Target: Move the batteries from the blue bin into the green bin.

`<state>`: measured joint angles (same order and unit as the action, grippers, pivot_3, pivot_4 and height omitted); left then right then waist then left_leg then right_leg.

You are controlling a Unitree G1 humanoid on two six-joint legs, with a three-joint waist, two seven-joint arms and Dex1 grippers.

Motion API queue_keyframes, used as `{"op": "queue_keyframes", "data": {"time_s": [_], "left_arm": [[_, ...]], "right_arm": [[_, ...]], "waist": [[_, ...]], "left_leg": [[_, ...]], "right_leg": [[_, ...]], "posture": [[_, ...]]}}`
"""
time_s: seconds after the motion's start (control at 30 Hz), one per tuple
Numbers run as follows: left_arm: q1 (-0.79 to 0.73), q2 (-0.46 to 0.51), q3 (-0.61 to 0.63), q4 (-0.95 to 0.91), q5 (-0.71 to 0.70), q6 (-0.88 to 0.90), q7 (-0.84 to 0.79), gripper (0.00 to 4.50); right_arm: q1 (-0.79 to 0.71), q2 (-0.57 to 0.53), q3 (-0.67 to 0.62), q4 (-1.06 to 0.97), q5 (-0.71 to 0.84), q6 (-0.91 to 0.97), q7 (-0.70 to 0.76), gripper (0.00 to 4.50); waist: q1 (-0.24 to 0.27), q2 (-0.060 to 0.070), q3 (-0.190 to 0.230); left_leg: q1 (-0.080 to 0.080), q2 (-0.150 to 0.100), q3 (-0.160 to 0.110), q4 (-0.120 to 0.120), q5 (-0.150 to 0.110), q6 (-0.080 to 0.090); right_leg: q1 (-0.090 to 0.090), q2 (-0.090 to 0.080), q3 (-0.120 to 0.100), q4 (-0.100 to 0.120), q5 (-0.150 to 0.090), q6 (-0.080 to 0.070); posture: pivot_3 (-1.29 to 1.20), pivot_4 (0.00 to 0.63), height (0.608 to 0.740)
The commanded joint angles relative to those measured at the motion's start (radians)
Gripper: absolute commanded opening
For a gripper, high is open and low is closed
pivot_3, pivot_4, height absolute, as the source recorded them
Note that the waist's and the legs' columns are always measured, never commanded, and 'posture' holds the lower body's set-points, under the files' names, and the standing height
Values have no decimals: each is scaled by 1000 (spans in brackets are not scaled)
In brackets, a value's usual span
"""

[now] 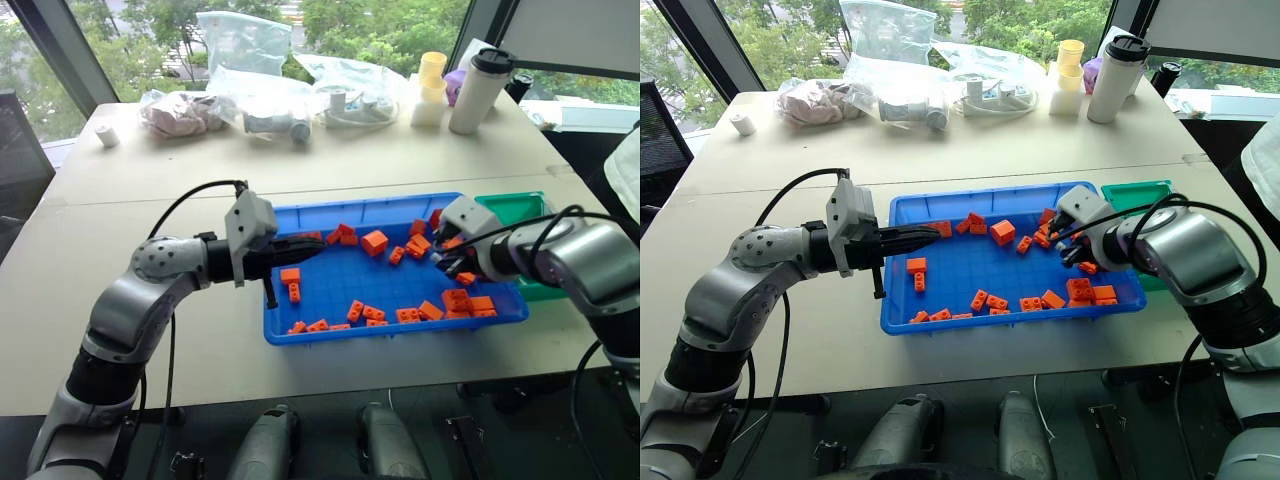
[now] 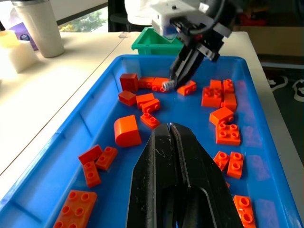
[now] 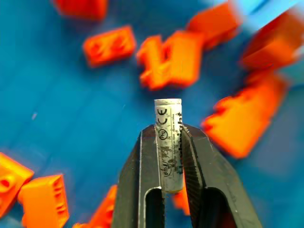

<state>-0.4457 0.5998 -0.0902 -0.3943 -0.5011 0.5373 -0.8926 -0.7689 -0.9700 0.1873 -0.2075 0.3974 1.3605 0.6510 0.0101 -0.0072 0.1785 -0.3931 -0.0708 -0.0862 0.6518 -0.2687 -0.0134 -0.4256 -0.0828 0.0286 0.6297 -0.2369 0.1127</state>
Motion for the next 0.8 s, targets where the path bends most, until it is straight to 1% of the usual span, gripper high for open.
{"op": "queue_keyframes", "data": {"time_s": [0.03,0.13,0.23,0.37,0.43,0.5,0.53,0.57,0.63,0.67,0.8], "left_arm": [[-8,12,26,-20,-11,-6,-5,0],[-12,15,31,-9,-17,-8,-13,0],[-22,13,34,5,-30,-7,-28,0],[-39,11,29,26,-27,-13,-42,0],[-46,10,27,33,-27,-14,-48,0],[-52,10,26,40,-23,-16,-54,0],[-54,11,26,41,-23,-16,-56,0],[-55,11,26,41,-23,-15,-57,0],[-58,13,28,42,-23,-14,-61,0],[-58,14,29,43,-22,-14,-63,0],[-54,25,43,33,-32,-3,-67,0]], "right_arm": [[-86,-80,-127,70,-37,-22,-15,27],[-111,-156,-163,152,-81,-44,-34,27],[-42,-234,-179,213,-118,-115,-20,27],[39,-246,-189,226,-132,-170,-2,27],[82,-240,-199,218,-126,-181,9,1044],[107,-226,-213,215,-119,-187,13,1885],[118,-219,-218,212,-115,-190,15,2472],[135,-214,-222,207,-113,-198,17,2903],[147,-203,-227,204,-116,-198,13,4031],[148,-199,-229,203,-119,-198,12,4481],[143,-193,-269,131,-75,-202,58,4481]], "waist": [[2,0,0],[6,0,0],[2,0,0],[-10,1,0],[-15,2,0],[-22,2,0],[-24,2,0],[-25,2,0],[-24,2,0],[-23,2,0],[-21,2,1]], "left_leg": [[0,0,0,0,0,0],[-1,0,0,0,0,0],[-2,-1,1,0,0,1],[-1,0,2,-1,-1,1],[0,0,2,0,0,1],[0,0,2,-1,0,1],[0,0,2,-1,0,1],[0,1,2,-1,0,1],[0,1,2,-1,0,1],[0,1,2,-1,0,1],[0,0,2,0,0,1]], "right_leg": [[0,0,0,0,0,0],[0,0,-1,-1,0,0],[0,-1,-1,-3,0,0],[-1,-1,0,-2,0,0],[-1,0,1,0,0,0],[-1,0,1,0,0,0],[-1,0,1,0,0,0],[-1,0,1,0,0,0],[-1,0,1,0,0,0],[-1,0,1,0,0,0],[-1,0,1,0,0,0]], "posture": [[0,150,740],[0,150,740],[0,150,740],[0,150,740],[0,150,740],[0,150,740],[0,150,740],[0,150,740],[0,150,740],[0,150,740],[0,150,740]]}}
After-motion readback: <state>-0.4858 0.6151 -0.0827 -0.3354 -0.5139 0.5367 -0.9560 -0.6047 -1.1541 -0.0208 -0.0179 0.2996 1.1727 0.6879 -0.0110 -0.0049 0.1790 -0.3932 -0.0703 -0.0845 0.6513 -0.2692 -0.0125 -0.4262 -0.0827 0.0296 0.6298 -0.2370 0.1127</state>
